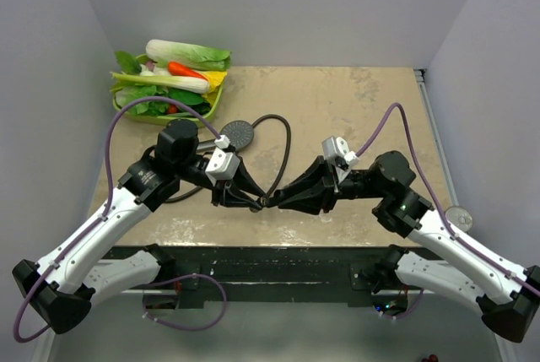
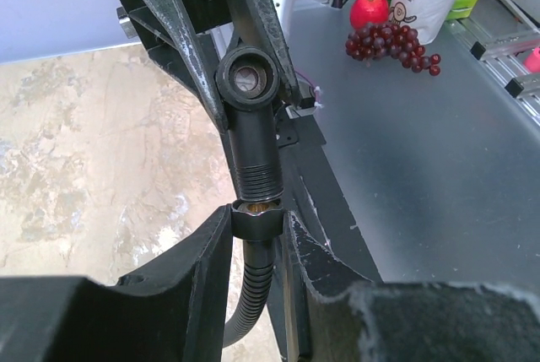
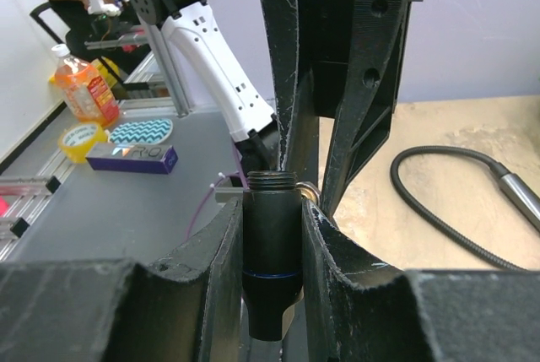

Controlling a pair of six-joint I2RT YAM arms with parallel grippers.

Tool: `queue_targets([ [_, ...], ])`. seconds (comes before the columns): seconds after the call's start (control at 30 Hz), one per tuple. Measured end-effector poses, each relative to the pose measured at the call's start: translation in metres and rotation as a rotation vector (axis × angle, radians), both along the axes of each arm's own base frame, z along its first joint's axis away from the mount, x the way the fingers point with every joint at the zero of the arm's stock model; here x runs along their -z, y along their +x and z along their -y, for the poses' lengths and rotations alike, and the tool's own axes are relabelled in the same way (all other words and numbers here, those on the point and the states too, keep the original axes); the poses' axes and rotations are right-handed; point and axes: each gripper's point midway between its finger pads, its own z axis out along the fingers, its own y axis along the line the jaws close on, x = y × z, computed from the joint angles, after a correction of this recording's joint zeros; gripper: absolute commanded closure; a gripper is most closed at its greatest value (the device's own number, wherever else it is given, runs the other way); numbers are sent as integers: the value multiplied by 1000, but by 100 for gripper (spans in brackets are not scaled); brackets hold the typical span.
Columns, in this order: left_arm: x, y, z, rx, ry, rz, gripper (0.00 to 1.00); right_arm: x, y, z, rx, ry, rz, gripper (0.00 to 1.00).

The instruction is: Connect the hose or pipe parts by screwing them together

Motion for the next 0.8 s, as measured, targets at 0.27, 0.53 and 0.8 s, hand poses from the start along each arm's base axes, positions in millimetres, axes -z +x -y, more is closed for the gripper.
queue_targets([
  [0.27,-2,-2,0,13,-7,-5,100,-5,-3,-3,-41,14,20,100],
  [0.53,-2,-3,0,17,-7,-14,100,-6,-3,-6,-57,24,29,100],
  [0.8,-3,-3,-1,17,-6,-19,100,-3,-1,-6,-49,-1,57,100],
])
